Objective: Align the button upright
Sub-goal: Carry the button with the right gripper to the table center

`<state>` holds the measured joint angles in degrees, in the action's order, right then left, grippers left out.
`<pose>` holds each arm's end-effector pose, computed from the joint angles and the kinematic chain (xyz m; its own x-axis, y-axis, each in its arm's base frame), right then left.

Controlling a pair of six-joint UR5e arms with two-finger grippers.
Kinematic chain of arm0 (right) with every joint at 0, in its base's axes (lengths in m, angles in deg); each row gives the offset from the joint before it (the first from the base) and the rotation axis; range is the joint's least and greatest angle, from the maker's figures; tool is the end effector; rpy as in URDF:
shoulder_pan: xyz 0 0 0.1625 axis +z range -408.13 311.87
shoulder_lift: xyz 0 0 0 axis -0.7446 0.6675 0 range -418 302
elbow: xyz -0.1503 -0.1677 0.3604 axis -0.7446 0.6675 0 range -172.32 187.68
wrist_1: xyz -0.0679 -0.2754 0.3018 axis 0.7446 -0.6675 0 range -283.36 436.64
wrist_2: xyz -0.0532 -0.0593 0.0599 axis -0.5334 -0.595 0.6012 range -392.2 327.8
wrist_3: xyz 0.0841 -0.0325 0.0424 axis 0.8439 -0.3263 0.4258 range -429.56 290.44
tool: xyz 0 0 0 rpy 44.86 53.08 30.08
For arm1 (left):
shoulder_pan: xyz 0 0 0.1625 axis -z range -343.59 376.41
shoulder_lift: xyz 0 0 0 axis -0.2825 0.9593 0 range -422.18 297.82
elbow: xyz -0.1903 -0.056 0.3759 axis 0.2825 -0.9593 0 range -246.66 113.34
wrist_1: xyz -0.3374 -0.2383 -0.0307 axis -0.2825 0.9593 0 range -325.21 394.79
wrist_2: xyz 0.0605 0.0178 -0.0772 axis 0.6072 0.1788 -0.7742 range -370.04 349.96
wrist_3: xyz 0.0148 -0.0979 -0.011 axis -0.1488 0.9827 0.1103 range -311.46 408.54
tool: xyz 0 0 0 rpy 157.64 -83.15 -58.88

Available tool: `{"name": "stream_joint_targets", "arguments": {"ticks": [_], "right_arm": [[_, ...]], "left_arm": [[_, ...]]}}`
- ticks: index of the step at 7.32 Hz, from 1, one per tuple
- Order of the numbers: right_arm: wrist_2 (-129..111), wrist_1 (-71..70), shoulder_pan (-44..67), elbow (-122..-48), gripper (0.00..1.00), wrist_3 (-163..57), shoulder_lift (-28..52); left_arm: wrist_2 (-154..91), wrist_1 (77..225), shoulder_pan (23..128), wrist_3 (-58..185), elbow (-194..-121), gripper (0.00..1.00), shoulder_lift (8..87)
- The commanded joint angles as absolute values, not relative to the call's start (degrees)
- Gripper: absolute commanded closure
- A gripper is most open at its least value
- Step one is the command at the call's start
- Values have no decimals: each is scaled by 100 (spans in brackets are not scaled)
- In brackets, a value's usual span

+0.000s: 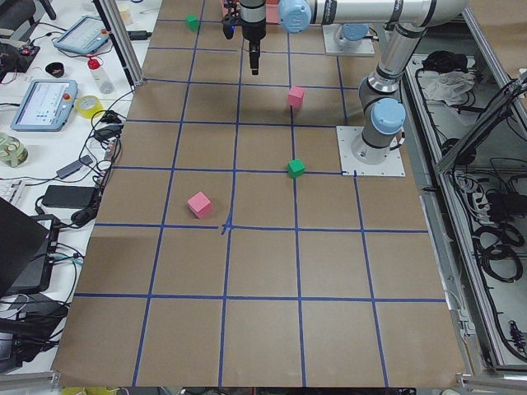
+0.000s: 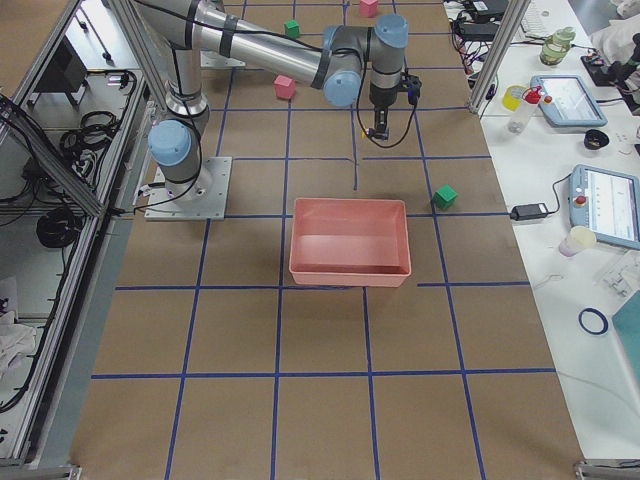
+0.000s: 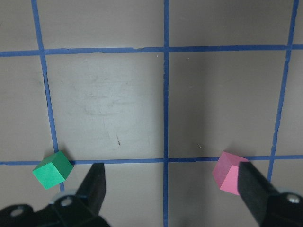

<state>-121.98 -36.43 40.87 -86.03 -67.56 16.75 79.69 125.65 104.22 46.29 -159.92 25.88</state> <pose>0.1233 -0.5914 0.3528 -0.9986 0.0521 -0.0063 0.0524 0.9961 -0.0715 -0.1155 -0.4783 0.4749 -1.0000 0.0010 0.0063 0.0012 0.9993 0.0377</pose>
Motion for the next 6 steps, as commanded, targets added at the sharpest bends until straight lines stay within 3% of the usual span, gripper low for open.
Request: {"name": "stream_joint_targets", "arguments": {"ticks": [1,6], "right_arm": [[-12202,-4603,5326,-8680,100,-6428,1042],[-11622,-5151,6112,-8785,100,-6667,449]], "left_arm": [[7935,12558,10421,4626,-15991,0,2589],[7979,12400,10421,4617,-15965,0,2563]]}}
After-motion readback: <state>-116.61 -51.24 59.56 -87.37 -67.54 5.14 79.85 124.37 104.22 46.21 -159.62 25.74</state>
